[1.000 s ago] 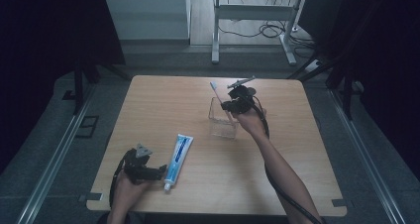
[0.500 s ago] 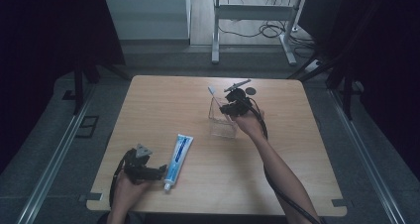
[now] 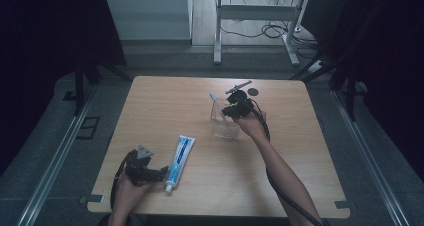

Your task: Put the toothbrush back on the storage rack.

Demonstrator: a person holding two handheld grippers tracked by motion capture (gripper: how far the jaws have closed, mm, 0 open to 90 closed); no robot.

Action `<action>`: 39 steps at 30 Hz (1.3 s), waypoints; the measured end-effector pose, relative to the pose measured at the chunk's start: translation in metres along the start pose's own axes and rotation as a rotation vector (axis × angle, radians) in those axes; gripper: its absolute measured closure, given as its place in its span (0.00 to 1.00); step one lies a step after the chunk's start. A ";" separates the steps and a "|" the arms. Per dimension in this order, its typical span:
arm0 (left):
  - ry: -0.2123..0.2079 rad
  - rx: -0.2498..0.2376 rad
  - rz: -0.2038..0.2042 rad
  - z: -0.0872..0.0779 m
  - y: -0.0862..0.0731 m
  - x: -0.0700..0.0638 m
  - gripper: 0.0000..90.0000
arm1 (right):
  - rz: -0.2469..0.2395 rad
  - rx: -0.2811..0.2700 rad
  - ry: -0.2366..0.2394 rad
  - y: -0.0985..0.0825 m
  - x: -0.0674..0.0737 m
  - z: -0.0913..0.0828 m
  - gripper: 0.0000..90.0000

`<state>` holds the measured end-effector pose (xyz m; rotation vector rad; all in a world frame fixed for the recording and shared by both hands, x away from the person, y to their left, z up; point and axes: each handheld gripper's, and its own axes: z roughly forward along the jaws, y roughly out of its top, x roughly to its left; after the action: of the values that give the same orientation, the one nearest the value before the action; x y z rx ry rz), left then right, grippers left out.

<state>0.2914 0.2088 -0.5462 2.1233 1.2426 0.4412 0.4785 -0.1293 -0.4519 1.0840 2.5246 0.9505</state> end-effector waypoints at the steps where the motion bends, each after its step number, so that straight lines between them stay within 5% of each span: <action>1: 0.000 0.000 0.000 0.000 0.000 0.000 0.02 | -0.001 0.000 -0.001 0.000 0.000 0.000 0.90; 15: 0.000 0.000 0.000 0.000 0.000 0.000 0.02 | -0.011 -0.011 0.006 0.001 0.002 -0.006 0.82; 39: -0.001 0.000 0.000 0.000 0.000 0.000 0.02 | -0.033 -0.060 0.026 -0.004 0.006 -0.030 0.47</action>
<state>0.2913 0.2088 -0.5462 2.1236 1.2420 0.4403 0.4592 -0.1411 -0.4315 1.0156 2.5093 1.0307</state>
